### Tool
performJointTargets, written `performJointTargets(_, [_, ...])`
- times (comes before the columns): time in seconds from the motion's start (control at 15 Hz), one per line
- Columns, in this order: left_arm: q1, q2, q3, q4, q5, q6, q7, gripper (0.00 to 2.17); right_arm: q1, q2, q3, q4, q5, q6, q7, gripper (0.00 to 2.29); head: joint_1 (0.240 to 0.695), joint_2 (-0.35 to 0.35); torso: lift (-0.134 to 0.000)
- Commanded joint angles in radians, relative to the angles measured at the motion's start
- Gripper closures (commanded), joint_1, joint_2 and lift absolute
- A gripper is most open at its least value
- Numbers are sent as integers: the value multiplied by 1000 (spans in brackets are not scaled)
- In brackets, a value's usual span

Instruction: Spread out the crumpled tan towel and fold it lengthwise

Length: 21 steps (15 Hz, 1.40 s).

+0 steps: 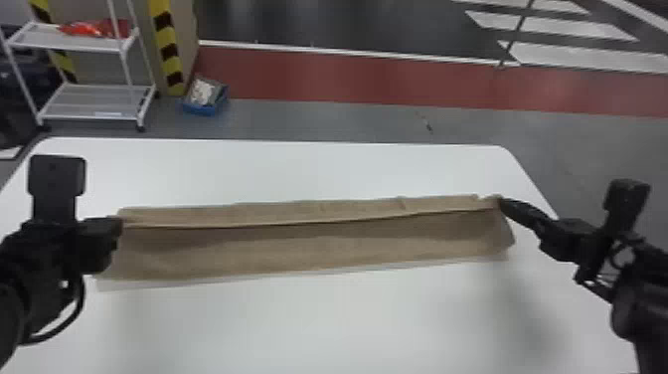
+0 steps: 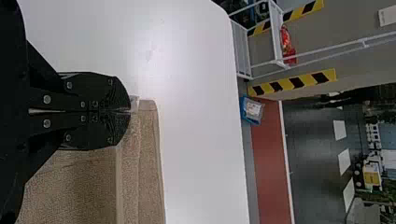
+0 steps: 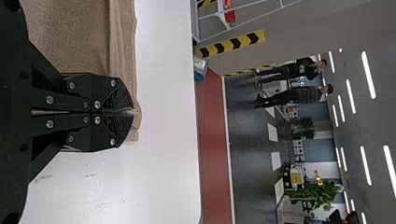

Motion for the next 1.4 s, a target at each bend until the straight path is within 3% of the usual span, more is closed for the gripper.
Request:
performJointTargets(0.0, [-8,-1,-1,7,-1,-13,1,1690,-9,0,3,14,-8,-23,-14,1642,695,-153,-124])
performJointTargets(0.6, [-45,-1,-22,42,-15,-19,9,1676,-58,-20,57,92,1,-54,-39,1642,695,-139,-124])
performJointTargets(0.67, [-45,-1,-26,45,-20,-41,9,1474,-63,-24,68,112,-2,-82,-50,1477,695,-139,-124])
performJointTargets(0.8, [-45,-1,-33,53,-37,-53,1,198,-61,-23,77,127,-5,-112,-74,441,695,-141,-124])
performJointTargets(0.87, [-42,-1,-41,62,-41,-99,9,-2,-57,-23,81,129,1,-131,-100,6,695,-143,-124])
performJointTargets(1.0, [-36,-1,-53,100,-57,-237,11,9,-52,-28,106,143,3,-183,-128,-2,695,-145,-124])
performJointTargets(1.13, [-43,-3,-56,145,-58,-258,12,19,-54,-29,123,164,5,-226,-178,56,695,-144,-124])
performJointTargets(1.33, [-2,-3,-53,136,-58,-384,52,19,-11,-26,115,144,-9,-272,-180,66,695,-138,-124])
